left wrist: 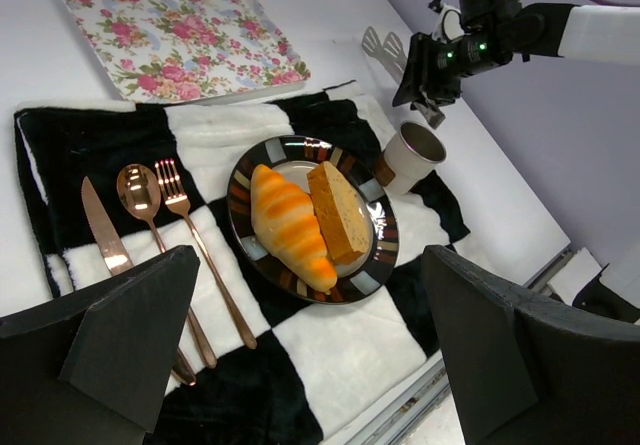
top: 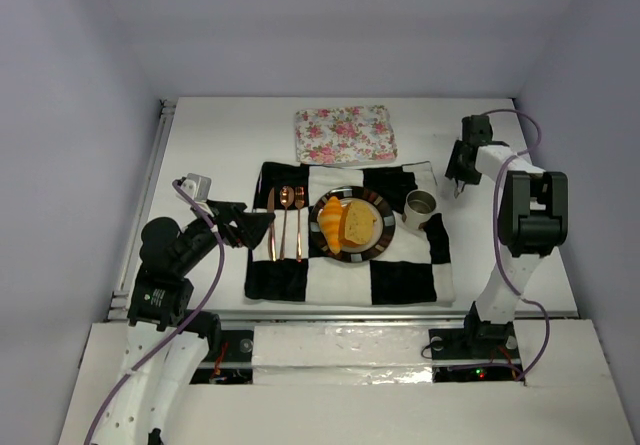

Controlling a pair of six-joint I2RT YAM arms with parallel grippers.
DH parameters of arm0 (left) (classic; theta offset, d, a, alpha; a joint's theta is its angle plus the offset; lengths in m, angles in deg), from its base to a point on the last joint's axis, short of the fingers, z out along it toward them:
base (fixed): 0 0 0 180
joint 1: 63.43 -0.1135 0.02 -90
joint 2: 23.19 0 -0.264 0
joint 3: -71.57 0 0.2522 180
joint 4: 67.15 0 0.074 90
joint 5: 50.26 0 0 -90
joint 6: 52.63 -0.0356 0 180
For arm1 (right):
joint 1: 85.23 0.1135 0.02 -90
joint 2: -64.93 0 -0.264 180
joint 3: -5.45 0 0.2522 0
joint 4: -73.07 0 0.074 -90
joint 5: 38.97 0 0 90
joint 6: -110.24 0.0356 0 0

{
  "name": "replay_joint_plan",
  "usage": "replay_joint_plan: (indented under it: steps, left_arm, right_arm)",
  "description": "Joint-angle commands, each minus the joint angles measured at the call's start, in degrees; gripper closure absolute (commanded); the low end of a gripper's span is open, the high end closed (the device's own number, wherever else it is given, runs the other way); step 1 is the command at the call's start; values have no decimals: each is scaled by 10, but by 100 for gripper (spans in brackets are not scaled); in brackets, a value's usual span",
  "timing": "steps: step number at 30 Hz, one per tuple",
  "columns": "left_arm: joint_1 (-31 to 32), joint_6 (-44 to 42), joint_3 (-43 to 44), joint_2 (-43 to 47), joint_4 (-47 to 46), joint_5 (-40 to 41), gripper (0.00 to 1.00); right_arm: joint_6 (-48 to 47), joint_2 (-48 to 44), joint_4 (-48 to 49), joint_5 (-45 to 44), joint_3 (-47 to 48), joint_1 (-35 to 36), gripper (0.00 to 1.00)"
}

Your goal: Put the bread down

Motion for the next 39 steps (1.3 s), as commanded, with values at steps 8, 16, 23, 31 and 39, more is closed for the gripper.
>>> replay_joint_plan:
  steps: [8, 16, 23, 31, 39]
  left_arm:
    - [3, -5, -1, -3, -27, -9, 6]
    - [3, -5, 0, -5, -27, -9, 6]
    - [-14, -9, 12, -1, -11, 4, 5]
    - [-30, -7, 10, -21, -12, 5, 3]
    - [-30, -4, 5, -24, -21, -1, 4]
  right_arm:
    - [-56, 53, 1, -69, 79, -2, 21]
    - [46, -81, -12, 9, 119, -2, 3]
    - [218, -401, 181, 227, -123, 79, 86]
    - [236, -659, 216, 307, -320, 287, 100]
    - [244, -781, 114, 298, -391, 317, 65]
